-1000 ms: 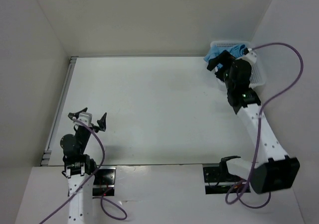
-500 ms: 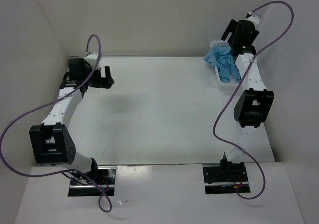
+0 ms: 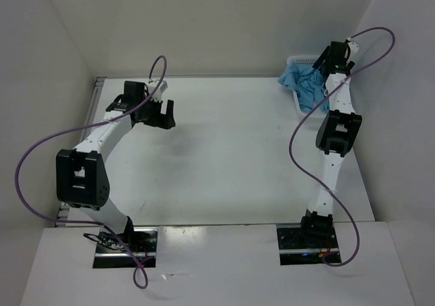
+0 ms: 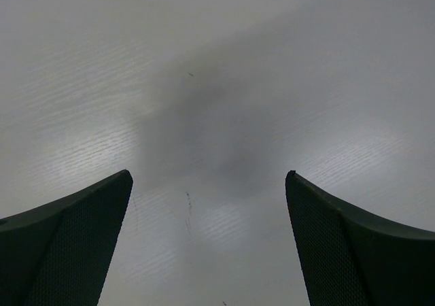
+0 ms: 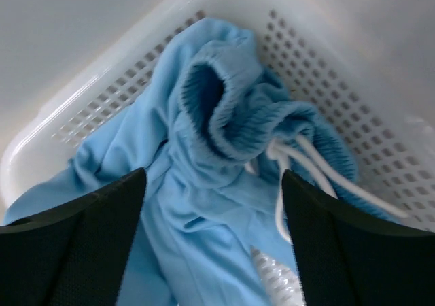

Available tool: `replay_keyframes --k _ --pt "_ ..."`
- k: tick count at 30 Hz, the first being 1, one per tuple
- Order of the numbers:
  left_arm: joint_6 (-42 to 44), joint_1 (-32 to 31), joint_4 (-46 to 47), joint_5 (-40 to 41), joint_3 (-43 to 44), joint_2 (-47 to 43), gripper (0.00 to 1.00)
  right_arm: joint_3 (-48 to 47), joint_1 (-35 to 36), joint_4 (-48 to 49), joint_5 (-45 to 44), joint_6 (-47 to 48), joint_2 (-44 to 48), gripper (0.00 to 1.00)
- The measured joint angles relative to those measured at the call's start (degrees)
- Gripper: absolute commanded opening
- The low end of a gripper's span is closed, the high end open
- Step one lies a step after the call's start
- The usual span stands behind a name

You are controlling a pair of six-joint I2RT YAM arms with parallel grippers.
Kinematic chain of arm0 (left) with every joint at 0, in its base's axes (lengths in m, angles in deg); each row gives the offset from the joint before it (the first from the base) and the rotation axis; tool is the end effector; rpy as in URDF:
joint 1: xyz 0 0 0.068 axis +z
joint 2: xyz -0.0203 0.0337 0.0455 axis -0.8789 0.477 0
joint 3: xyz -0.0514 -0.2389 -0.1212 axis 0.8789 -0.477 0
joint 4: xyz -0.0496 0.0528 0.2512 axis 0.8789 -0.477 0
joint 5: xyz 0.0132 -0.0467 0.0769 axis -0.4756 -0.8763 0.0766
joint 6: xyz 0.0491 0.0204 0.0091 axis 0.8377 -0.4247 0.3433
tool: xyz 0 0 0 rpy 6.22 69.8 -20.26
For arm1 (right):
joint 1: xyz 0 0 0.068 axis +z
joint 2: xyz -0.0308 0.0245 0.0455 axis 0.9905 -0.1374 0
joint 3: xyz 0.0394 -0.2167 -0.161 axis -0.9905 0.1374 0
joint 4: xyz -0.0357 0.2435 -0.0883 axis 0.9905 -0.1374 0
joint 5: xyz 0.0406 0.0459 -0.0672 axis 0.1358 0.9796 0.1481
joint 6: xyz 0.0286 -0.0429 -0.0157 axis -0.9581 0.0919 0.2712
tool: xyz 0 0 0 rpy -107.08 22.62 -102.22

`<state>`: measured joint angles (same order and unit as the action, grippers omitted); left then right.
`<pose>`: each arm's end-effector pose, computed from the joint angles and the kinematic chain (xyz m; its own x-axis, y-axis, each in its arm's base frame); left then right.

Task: Fold and stack the shorts
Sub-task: Grab the shorts from the pile

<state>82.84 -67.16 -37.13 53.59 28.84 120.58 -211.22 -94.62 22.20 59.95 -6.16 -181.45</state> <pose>0.3613 -0.0457 0.2725 -0.6831 0.0642 -0.7275 0.2951 0.9354 -0.1946 0.5611 -0.1335 0.2564 -0.3007 0.4205 -0.8560 0.5616 0.8035 0.1974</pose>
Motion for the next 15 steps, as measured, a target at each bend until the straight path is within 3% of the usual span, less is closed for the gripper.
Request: replay_keyframes --k 6,10,13,14,15 --pt "0.00 0.04 -0.57 0.76 1.05 1.70 1.00 -3.23 -0.37 -0.83 -2.86 2.38 -2.38 0.89" --pt "0.00 0.04 -0.59 1.03 2.23 2.75 1.00 -3.65 -0.42 -0.70 -0.98 3.67 -4.85 0.83" --pt "0.00 0.04 -0.63 1.20 2.60 3.17 1.00 -3.65 -0.42 -0.81 0.13 4.42 -7.28 0.68" --pt "0.00 0.04 -0.68 1.33 2.75 3.26 1.00 -3.65 -0.42 -0.83 0.39 4.57 -7.91 0.51" --pt "0.00 0.04 -0.66 1.51 2.82 3.30 1.00 -3.65 -0.42 -0.83 0.55 4.90 -8.48 0.42"
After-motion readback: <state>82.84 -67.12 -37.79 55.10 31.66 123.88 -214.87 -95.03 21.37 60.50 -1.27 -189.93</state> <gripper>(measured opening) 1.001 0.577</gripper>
